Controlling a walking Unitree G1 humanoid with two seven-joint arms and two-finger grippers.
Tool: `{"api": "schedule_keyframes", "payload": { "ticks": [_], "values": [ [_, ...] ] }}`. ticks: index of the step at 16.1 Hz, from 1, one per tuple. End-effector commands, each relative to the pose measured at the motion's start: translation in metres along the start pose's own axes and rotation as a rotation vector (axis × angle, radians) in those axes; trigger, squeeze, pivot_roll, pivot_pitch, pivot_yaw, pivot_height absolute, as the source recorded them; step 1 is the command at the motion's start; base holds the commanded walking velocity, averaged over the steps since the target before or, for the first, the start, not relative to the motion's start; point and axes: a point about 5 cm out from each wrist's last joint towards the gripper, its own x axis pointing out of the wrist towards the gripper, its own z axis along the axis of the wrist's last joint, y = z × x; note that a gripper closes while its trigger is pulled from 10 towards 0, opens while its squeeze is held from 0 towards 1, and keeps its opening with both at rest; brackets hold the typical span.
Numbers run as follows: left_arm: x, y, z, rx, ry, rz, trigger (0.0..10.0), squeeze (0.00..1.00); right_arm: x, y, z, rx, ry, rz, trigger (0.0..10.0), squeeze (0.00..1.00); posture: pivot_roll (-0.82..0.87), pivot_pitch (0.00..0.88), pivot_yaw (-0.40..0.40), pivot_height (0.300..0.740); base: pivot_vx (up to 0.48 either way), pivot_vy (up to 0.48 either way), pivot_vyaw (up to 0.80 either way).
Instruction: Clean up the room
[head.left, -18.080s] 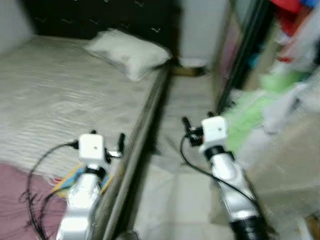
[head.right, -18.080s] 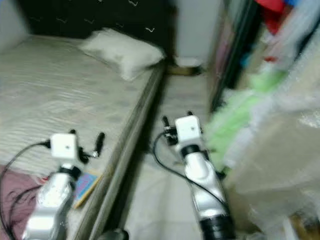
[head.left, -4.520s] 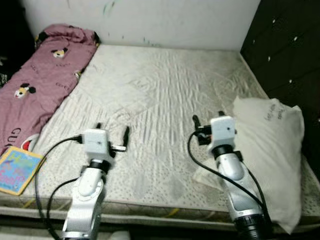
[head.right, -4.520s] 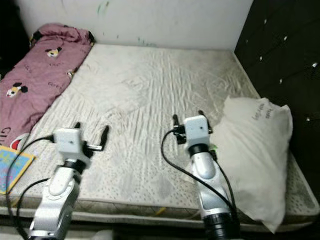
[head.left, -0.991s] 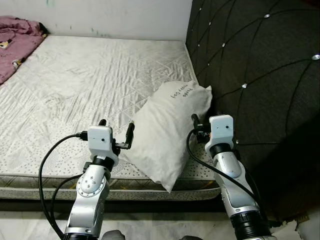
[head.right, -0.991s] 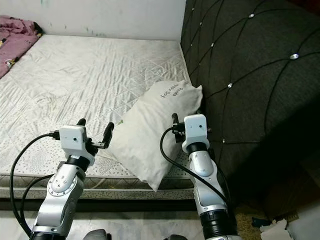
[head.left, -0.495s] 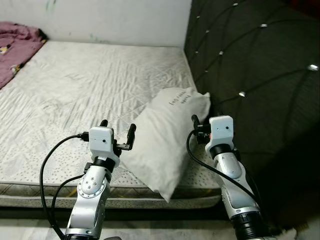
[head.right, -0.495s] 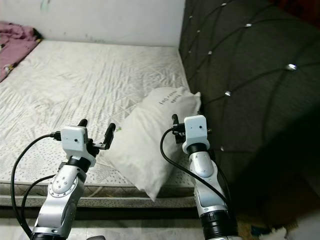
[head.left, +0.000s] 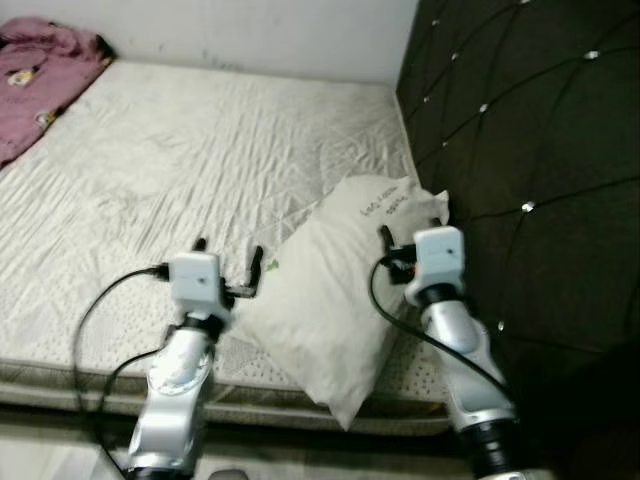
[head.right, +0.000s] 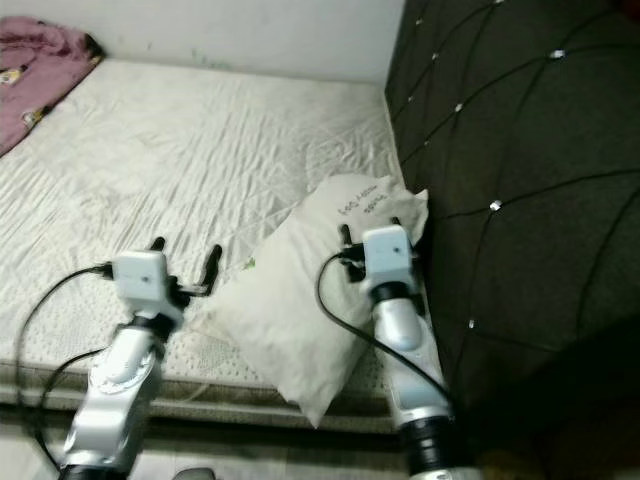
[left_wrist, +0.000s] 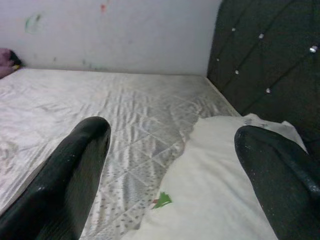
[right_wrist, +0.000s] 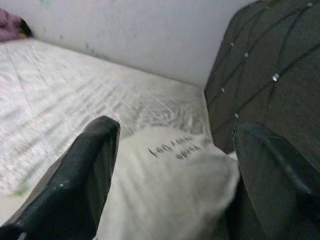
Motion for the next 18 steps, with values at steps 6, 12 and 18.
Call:
{"api": "schedule_keyframes", "payload": {
  "ticks": [6,12,18],
  "values": [
    [-0.006,0.026,0.006,0.112,-0.036,0.088,10.0,0.00,0.003,0.002,-0.001,-0.006,0.011,0.011,10.0,0.00,0.11,0.000,-0.045,0.740,0.000,0.000,0.00],
    [-0.013,0.030,-0.003,0.078,0.010,0.155,10.0,0.00,-0.002,0.003,-0.003,-0.001,0.011,0.007,10.0,0.00,0.08,0.000,-0.025,0.740,0.000,0.000,0.00],
    [-0.014,0.024,-0.004,0.022,0.009,0.100,10.0,0.00,-0.005,0.003,-0.006,0.007,0.025,0.003,10.0,0.00,0.08,0.000,-0.021,0.740,0.142,0.000,0.00]
  ]
}}
